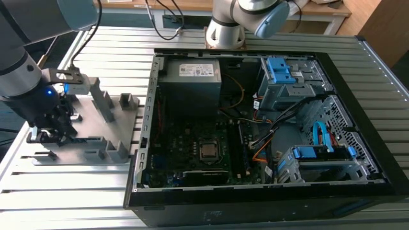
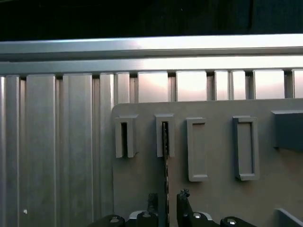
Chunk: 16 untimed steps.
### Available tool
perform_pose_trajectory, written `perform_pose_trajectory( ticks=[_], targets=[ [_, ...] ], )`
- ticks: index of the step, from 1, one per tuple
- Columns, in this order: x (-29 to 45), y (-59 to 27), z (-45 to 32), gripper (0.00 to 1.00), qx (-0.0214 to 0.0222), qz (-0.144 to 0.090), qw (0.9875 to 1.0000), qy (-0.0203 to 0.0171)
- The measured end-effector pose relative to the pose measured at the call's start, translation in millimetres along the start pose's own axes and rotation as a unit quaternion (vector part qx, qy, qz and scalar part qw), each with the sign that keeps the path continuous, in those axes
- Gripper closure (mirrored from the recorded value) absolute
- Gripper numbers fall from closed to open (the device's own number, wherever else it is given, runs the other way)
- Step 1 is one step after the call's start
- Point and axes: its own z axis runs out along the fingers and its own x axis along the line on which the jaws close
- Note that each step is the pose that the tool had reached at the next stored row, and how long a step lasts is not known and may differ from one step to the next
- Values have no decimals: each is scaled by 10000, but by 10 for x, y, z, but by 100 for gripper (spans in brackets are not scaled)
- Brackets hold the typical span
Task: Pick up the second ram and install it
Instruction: 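Pick up the second ram and move it above second insertion slot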
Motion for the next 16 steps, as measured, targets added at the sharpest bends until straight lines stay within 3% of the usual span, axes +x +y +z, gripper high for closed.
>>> perform_pose_trajectory(
  ticks=[8,16],
  targets=[
    [1,4,144,71,-1,-1,10000,-9],
    [1,4,153,72,-1,-1,10000,-9]
  ],
)
